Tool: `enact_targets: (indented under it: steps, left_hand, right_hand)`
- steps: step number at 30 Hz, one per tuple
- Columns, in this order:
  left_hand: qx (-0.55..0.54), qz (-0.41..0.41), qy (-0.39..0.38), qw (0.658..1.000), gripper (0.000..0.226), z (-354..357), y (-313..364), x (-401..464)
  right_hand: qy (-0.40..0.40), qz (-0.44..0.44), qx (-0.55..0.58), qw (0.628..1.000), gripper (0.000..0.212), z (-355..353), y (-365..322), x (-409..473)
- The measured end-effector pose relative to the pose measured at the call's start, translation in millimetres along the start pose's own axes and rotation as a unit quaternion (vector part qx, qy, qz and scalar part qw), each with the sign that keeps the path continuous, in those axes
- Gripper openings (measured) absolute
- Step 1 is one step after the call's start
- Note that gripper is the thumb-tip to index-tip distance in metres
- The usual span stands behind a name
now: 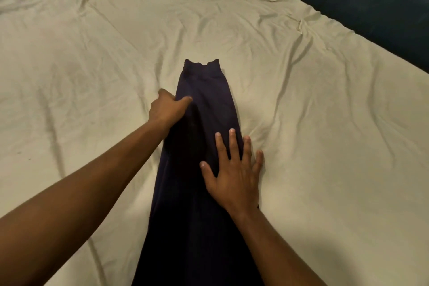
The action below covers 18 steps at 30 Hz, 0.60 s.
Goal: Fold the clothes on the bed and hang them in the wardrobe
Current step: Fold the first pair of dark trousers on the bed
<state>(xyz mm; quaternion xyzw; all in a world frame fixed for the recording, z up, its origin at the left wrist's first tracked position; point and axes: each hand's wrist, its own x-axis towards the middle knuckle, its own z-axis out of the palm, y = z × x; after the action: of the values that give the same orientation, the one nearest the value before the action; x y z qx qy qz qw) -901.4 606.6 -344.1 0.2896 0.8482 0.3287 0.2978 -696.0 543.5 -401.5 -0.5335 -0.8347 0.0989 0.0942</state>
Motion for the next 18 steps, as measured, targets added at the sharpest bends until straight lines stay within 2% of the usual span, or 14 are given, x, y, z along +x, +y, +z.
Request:
enact_targets:
  steps: [2, 4, 6, 9, 12, 16, 18]
  left_hand:
    - [0.024, -0.006, -0.047, 0.999, 0.03, -7.8, -5.7, -7.8]
    - [0.065, 0.022, 0.0, 0.998, 0.017, -14.8, -8.6, -9.8]
    - [0.089, 0.037, 0.049, 0.994, 0.02, -20.7, -10.2, -14.9]
    - [0.018, -0.012, 0.04, 0.999, 0.043, -25.9, -12.5, -34.2]
    - [-0.009, -0.055, -0.018, 0.998, 0.053, -32.8, -30.5, -75.7]
    - [-0.031, -0.069, -0.164, 0.984, 0.033, -51.0, -70.3, -130.8]
    - [-0.022, -0.068, -0.162, 0.984, 0.021, -57.7, -85.0, -151.6]
  right_hand:
    - [-0.024, -0.002, 0.004, 1.0, 0.081, -4.3, 1.6, 0.4]
    - [-0.065, -0.011, 0.008, 0.998, 0.084, -8.2, 4.8, 2.0]
    - [-0.1, -0.011, 0.038, 0.994, 0.083, -16.0, 7.3, 4.6]
    - [-0.136, 0.004, 0.1, 0.986, 0.079, -28.8, 10.1, 10.0]
    - [-0.15, 0.01, 0.129, 0.98, 0.075, -41.9, 16.9, 5.7]
    - [-0.162, -0.001, 0.137, 0.977, 0.074, -49.1, 27.9, -21.6]
    - [-0.166, -0.001, 0.138, 0.977, 0.073, -50.2, 28.5, -37.4]
